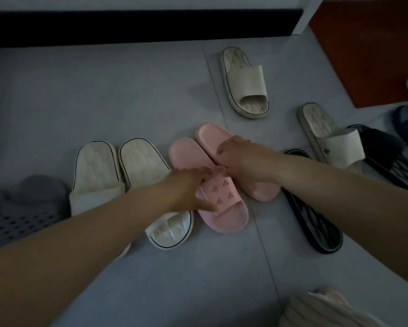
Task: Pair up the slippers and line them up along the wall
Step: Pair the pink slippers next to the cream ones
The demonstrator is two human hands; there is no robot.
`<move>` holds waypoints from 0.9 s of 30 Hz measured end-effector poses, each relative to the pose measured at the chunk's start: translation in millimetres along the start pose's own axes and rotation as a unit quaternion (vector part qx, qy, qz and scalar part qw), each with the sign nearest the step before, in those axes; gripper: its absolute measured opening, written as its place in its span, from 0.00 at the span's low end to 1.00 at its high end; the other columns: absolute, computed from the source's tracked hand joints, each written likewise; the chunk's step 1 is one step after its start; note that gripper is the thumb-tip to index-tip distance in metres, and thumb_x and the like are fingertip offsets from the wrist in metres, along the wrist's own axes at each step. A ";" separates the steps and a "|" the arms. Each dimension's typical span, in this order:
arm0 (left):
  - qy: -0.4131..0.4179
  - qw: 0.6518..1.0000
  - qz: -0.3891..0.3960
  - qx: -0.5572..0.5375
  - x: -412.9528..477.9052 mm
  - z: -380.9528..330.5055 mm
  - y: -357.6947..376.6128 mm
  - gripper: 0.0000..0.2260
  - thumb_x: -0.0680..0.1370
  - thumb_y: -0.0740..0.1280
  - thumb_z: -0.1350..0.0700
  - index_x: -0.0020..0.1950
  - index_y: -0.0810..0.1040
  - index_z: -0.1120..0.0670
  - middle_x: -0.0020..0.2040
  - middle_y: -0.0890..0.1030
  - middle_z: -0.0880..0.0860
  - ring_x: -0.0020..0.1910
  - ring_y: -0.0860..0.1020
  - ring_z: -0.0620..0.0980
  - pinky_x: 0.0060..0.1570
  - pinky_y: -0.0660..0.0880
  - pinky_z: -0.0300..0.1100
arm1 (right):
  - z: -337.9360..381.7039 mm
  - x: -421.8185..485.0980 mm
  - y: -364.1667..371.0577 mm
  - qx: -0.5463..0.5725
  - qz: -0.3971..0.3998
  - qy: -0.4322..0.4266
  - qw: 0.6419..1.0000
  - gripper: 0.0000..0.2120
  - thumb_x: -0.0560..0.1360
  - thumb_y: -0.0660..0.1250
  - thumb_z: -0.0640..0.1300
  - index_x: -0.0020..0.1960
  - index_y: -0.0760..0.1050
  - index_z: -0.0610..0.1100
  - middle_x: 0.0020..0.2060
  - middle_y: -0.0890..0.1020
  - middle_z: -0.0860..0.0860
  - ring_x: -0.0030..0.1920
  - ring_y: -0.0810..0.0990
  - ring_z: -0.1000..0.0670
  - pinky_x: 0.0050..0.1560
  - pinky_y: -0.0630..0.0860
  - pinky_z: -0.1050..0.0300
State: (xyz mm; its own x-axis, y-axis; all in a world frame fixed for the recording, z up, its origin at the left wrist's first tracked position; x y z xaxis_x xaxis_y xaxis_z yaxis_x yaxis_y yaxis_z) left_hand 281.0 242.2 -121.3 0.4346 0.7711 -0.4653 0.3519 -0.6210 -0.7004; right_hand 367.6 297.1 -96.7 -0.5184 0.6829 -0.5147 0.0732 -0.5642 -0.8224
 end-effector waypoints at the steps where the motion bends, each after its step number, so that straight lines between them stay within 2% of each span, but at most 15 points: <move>1: 0.003 0.999 -0.008 0.032 1.5 -4.1 9.2 0.38 0.69 0.69 0.43 0.73 0.55 0.48 0.67 0.72 0.53 0.65 0.72 0.54 0.64 0.67 0.46 | -16.0 -3.4 -2.7 -0.038 0.004 0.026 0.999 0.26 0.72 0.65 0.54 0.66 0.64 0.47 0.64 0.69 0.46 0.57 0.74 0.42 0.55 0.73 0.48; 3: -0.010 0.999 -0.018 0.036 9.0 -8.9 22.5 0.36 0.72 0.67 0.47 0.74 0.50 0.50 0.66 0.72 0.57 0.63 0.73 0.57 0.60 0.68 0.46 | -39.1 -11.4 -2.6 -0.107 0.024 0.047 0.993 0.28 0.71 0.68 0.51 0.67 0.64 0.46 0.64 0.67 0.46 0.54 0.76 0.42 0.50 0.75 0.50; 5: -0.029 0.999 -0.009 -0.013 19.7 -8.5 26.9 0.35 0.75 0.65 0.54 0.75 0.47 0.51 0.65 0.73 0.60 0.60 0.74 0.58 0.55 0.70 0.44 | -50.2 -18.9 0.5 -0.129 0.013 0.048 0.990 0.23 0.71 0.69 0.47 0.63 0.68 0.43 0.60 0.69 0.44 0.51 0.77 0.41 0.49 0.75 0.48; 8: -0.002 0.999 0.022 -0.042 31.7 -6.6 20.5 0.38 0.74 0.67 0.59 0.75 0.44 0.51 0.65 0.73 0.62 0.60 0.75 0.58 0.55 0.70 0.42 | -50.9 -25.5 8.3 -0.030 -0.017 0.058 0.998 0.16 0.72 0.66 0.44 0.58 0.71 0.42 0.55 0.70 0.42 0.49 0.76 0.39 0.48 0.72 0.51; 10: 0.019 0.998 0.043 -0.037 36.0 -2.0 13.3 0.40 0.73 0.68 0.58 0.75 0.44 0.51 0.69 0.70 0.60 0.64 0.72 0.57 0.63 0.69 0.44 | -42.9 -27.3 19.4 0.024 -0.012 0.042 0.999 0.15 0.73 0.65 0.42 0.59 0.71 0.42 0.56 0.70 0.41 0.51 0.75 0.40 0.47 0.65 0.56; 12: 0.029 0.997 0.072 -0.015 34.9 0.5 13.3 0.40 0.73 0.69 0.57 0.75 0.46 0.50 0.73 0.64 0.56 0.69 0.68 0.54 0.66 0.65 0.42 | -35.3 -29.4 29.3 0.066 0.001 0.037 0.997 0.17 0.73 0.65 0.39 0.62 0.69 0.40 0.58 0.69 0.40 0.54 0.74 0.40 0.45 0.62 0.60; 14: 0.031 0.996 0.083 0.010 32.1 0.2 12.4 0.39 0.72 0.69 0.55 0.75 0.48 0.50 0.75 0.62 0.53 0.70 0.66 0.53 0.65 0.63 0.40 | -33.2 -34.9 27.4 0.103 0.004 0.054 0.993 0.23 0.73 0.66 0.37 0.66 0.65 0.42 0.64 0.67 0.41 0.59 0.73 0.41 0.55 0.65 0.62; 15: 0.034 0.996 0.078 0.016 30.1 -1.2 8.6 0.39 0.72 0.70 0.54 0.75 0.49 0.50 0.74 0.63 0.53 0.70 0.66 0.53 0.65 0.63 0.41 | -34.4 -39.6 20.1 0.114 0.005 0.068 0.991 0.27 0.73 0.67 0.37 0.69 0.62 0.43 0.67 0.65 0.42 0.61 0.73 0.41 0.61 0.68 0.57; 16: 0.037 0.997 0.066 0.021 28.0 -3.5 1.7 0.39 0.71 0.71 0.52 0.75 0.51 0.51 0.73 0.64 0.54 0.70 0.66 0.53 0.65 0.64 0.42 | -38.0 -46.6 8.9 0.111 0.007 0.082 0.990 0.31 0.72 0.67 0.37 0.71 0.59 0.46 0.69 0.63 0.44 0.62 0.73 0.43 0.62 0.70 0.52; 18: 0.042 0.999 0.025 0.005 26.2 -11.1 -20.1 0.39 0.70 0.72 0.50 0.74 0.54 0.51 0.70 0.68 0.56 0.67 0.69 0.55 0.64 0.65 0.43 | -48.9 -68.3 -22.7 0.079 0.005 0.102 0.992 0.32 0.72 0.66 0.37 0.72 0.57 0.49 0.69 0.64 0.45 0.56 0.74 0.46 0.54 0.73 0.54; 20: 0.050 0.996 -0.025 -0.071 25.3 -25.7 -47.9 0.36 0.70 0.72 0.51 0.73 0.59 0.52 0.66 0.71 0.57 0.62 0.72 0.54 0.60 0.67 0.42 | -62.1 -101.1 -62.7 0.065 -0.009 0.120 0.991 0.30 0.73 0.65 0.37 0.71 0.59 0.50 0.65 0.68 0.45 0.45 0.73 0.53 0.43 0.68 0.67; 22: 0.064 0.986 -0.040 -0.151 23.5 -46.9 -69.4 0.32 0.70 0.72 0.52 0.71 0.62 0.52 0.62 0.73 0.55 0.56 0.73 0.51 0.54 0.69 0.41 | -79.8 -140.4 -95.6 0.060 -0.030 0.164 0.984 0.28 0.73 0.64 0.36 0.70 0.61 0.49 0.63 0.71 0.46 0.43 0.71 0.55 0.39 0.65 0.71; 25: 0.086 0.968 -0.023 -0.236 22.6 -77.9 -88.6 0.27 0.70 0.72 0.52 0.67 0.67 0.50 0.55 0.76 0.49 0.50 0.76 0.45 0.44 0.71 0.34 | -104.3 -187.7 -102.8 0.109 -0.024 0.225 0.968 0.27 0.72 0.65 0.35 0.67 0.63 0.52 0.61 0.73 0.49 0.47 0.76 0.51 0.49 0.74 0.57; 26: 0.089 0.962 -0.026 -0.258 23.6 -83.9 -93.1 0.25 0.70 0.72 0.53 0.65 0.69 0.50 0.54 0.76 0.49 0.48 0.76 0.44 0.43 0.71 0.33 | -110.7 -194.8 -94.4 0.133 -0.009 0.232 0.964 0.27 0.72 0.66 0.36 0.66 0.64 0.54 0.59 0.73 0.51 0.47 0.77 0.50 0.49 0.77 0.54; 27: 0.088 0.958 -0.032 -0.273 25.9 -86.9 -94.8 0.24 0.70 0.72 0.54 0.64 0.70 0.51 0.53 0.77 0.49 0.47 0.77 0.43 0.43 0.71 0.32 | -115.8 -196.9 -83.3 0.143 0.011 0.225 0.964 0.26 0.72 0.66 0.36 0.65 0.65 0.54 0.58 0.74 0.51 0.47 0.77 0.51 0.47 0.78 0.56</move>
State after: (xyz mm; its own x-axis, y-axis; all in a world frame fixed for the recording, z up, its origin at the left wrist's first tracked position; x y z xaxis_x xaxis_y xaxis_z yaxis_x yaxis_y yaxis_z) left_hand 330.9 308.8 -20.0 0.5149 0.8035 -0.2988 0.7415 -0.5923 -0.3150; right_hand 562.3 263.3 45.1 -0.0926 0.7653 -0.6370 -0.1905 -0.6415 -0.7431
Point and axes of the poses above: each hand's wrist, its own x-axis towards the middle knuckle, its own y-axis out of the palm, z = x × y, the point moved 9 cm from there along x, towards the middle knuckle
